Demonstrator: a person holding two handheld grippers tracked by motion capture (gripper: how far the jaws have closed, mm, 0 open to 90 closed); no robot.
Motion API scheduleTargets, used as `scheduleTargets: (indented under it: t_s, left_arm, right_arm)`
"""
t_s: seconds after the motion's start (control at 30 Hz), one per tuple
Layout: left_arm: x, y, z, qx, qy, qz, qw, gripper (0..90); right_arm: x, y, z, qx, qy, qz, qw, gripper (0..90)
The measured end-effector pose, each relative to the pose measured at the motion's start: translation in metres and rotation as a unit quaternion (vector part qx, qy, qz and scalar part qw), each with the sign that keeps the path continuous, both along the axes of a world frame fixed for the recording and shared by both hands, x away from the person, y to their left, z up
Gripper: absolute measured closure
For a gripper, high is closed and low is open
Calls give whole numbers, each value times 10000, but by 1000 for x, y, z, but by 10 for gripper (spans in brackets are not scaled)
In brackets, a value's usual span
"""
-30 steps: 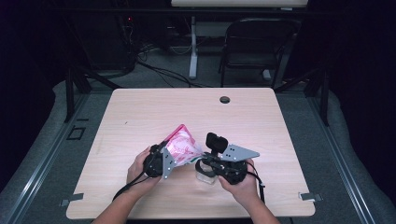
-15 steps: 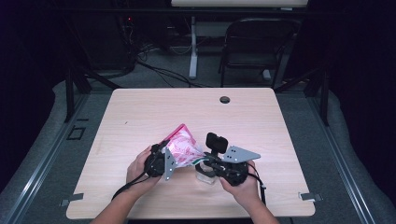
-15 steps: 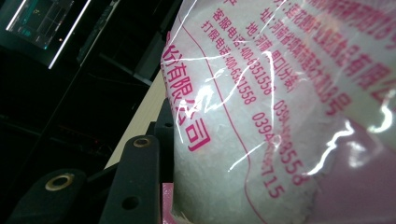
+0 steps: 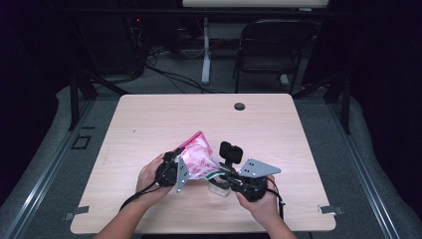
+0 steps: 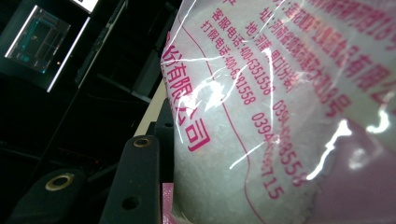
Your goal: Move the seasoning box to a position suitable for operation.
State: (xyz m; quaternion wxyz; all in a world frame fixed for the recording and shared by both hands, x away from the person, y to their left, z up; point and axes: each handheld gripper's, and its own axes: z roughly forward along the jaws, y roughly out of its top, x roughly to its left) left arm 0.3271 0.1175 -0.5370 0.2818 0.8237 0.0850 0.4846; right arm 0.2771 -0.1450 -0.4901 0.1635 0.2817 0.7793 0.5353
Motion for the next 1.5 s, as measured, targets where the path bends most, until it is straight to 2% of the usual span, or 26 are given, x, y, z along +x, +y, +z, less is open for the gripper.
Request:
scheduleTargets:
  t_s: [0.37,0.5,0.77,1.03,1.5]
  left_arm:
    - [1,-1,1,191,-246,-143,9994,633]
    - [2,-1,1,174,-265,-159,9994,634]
    - [2,-2,2,264,-282,-141,9992,634]
    - [1,-3,1,398,-382,-85,9984,635]
    - [-1,-3,1,497,-596,-31,9970,637]
  right_arm:
    - [-2,-3,-1,-4,-9,-42,10000,900]
    - [-3,-3,-1,-73,-34,-38,10000,900]
    - [-2,-3,-2,-52,-10,-56,10000,900]
    - [2,-6,-6,50,153,-48,9999,900]
    - [4,-6,-13,-15,271,-75,9996,900]
